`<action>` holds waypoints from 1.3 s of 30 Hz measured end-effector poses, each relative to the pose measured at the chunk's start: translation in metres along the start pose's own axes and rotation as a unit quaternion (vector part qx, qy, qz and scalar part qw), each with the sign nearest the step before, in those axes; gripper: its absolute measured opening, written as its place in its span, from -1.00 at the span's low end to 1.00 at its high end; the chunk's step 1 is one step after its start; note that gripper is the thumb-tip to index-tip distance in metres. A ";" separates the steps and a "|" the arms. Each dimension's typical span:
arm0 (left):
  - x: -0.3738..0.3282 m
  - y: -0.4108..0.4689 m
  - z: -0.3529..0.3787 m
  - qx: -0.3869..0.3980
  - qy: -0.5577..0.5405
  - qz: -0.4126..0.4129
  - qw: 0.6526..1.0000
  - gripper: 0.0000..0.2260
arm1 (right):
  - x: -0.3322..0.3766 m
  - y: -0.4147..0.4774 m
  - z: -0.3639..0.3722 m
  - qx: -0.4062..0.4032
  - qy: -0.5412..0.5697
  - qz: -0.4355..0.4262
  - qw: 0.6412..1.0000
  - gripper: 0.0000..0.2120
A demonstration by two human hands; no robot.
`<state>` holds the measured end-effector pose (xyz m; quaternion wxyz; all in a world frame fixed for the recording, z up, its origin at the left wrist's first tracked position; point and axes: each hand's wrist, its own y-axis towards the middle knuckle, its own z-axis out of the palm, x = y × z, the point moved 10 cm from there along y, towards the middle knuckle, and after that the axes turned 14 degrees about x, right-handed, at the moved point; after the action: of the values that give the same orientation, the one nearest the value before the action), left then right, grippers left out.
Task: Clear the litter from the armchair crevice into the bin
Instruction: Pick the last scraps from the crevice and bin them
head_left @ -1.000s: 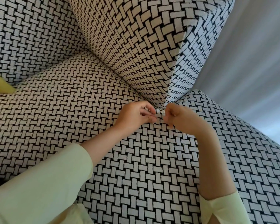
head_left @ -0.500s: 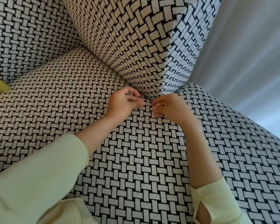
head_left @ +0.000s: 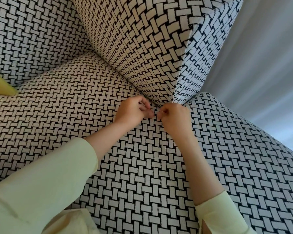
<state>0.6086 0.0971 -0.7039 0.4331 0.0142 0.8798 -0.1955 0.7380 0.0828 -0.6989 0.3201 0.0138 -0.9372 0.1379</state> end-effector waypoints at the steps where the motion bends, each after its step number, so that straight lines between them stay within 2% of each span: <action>1: 0.004 -0.001 -0.001 0.004 -0.051 -0.014 0.999 -0.78 | -0.002 0.002 0.007 0.027 0.089 -0.004 0.996 -0.82; 2: 0.007 -0.002 -0.002 0.002 -0.107 -0.025 0.994 -0.79 | -0.003 0.003 0.015 0.059 0.210 -0.003 0.976 -0.79; 4: 0.005 -0.007 -0.006 -0.005 -0.199 -0.026 0.980 -0.81 | -0.001 0.000 0.034 0.109 0.455 0.014 0.884 -0.73; 5: 0.002 -0.009 -0.009 -0.009 -0.233 -0.021 0.972 -0.81 | 0.001 -0.002 0.041 0.119 0.540 0.022 0.833 -0.72; 6: 0.000 -0.010 -0.013 -0.015 -0.260 -0.012 0.965 -0.81 | 0.002 -0.003 0.045 0.124 0.591 0.028 0.797 -0.72; 8: -0.003 -0.013 -0.021 -0.020 -0.273 0.002 0.962 -0.80 | 0.004 -0.003 0.050 0.132 0.640 0.039 0.756 -0.74; 11: -0.013 -0.015 -0.015 0.022 -0.257 0.023 0.966 -0.79 | 0.003 -0.004 0.054 0.137 0.697 0.082 0.699 -0.78; 13: -0.023 -0.015 -0.008 0.050 -0.239 0.049 0.968 -0.80 | 0.008 -0.008 0.061 0.158 0.773 0.101 0.606 -0.75; 15: -0.032 -0.014 0.000 0.085 -0.144 0.079 0.983 -0.84 | 0.016 -0.012 0.064 0.176 0.838 0.097 0.507 -0.75; 17: -0.035 -0.014 0.008 0.112 -0.045 0.092 0.988 -0.84 | 0.017 -0.010 0.064 0.177 0.869 0.091 0.454 -0.75; 19: -0.033 -0.013 0.007 0.104 -0.014 0.092 0.990 -0.78 | 0.012 -0.006 0.065 0.160 0.878 0.100 0.440 -0.77; 22: -0.032 -0.014 -0.005 0.061 -0.032 0.098 0.993 -0.76 | 0.008 -0.005 0.066 0.158 0.864 0.109 0.465 -0.80; 26: -0.029 -0.012 -0.015 0.024 -0.029 0.093 0.995 -0.79 | 0.012 -0.006 0.066 0.171 0.858 0.102 0.474 -0.81; 28: -0.030 -0.012 -0.018 -0.001 -0.022 0.091 0.996 -0.79 | 0.013 -0.006 0.066 0.161 0.877 0.107 0.440 -0.81; 30: -0.031 -0.011 -0.025 -0.040 -0.033 0.092 0.994 -0.79 | 0.015 -0.006 0.064 0.145 0.910 0.109 0.372 -0.80; 31: -0.030 -0.010 -0.031 -0.059 -0.040 0.093 0.993 -0.80 | 0.015 -0.006 0.063 0.136 0.919 0.109 0.355 -0.81; 32: -0.027 -0.009 -0.035 -0.076 -0.046 0.091 0.992 -0.83 | 0.013 -0.006 0.062 0.130 0.919 0.114 0.355 -0.81; 34: -0.015 -0.006 -0.043 -0.093 -0.040 0.071 0.992 -0.88 | 0.010 -0.007 0.065 0.127 0.908 0.125 0.379 -0.80; 36: -0.001 -0.002 -0.042 -0.076 -0.005 0.046 0.996 -0.87 | 0.010 -0.007 0.067 0.130 0.896 0.129 0.405 -0.77; 39: 0.012 0.001 -0.032 -0.041 0.027 0.032 0.998 -0.81 | 0.005 -0.003 0.066 0.140 0.861 0.122 0.474 -0.72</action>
<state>0.5772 0.1080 -0.6956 0.4150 0.0296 0.8978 -0.1446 0.6949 0.0622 -0.7453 0.9396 -0.1821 -0.1509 0.2475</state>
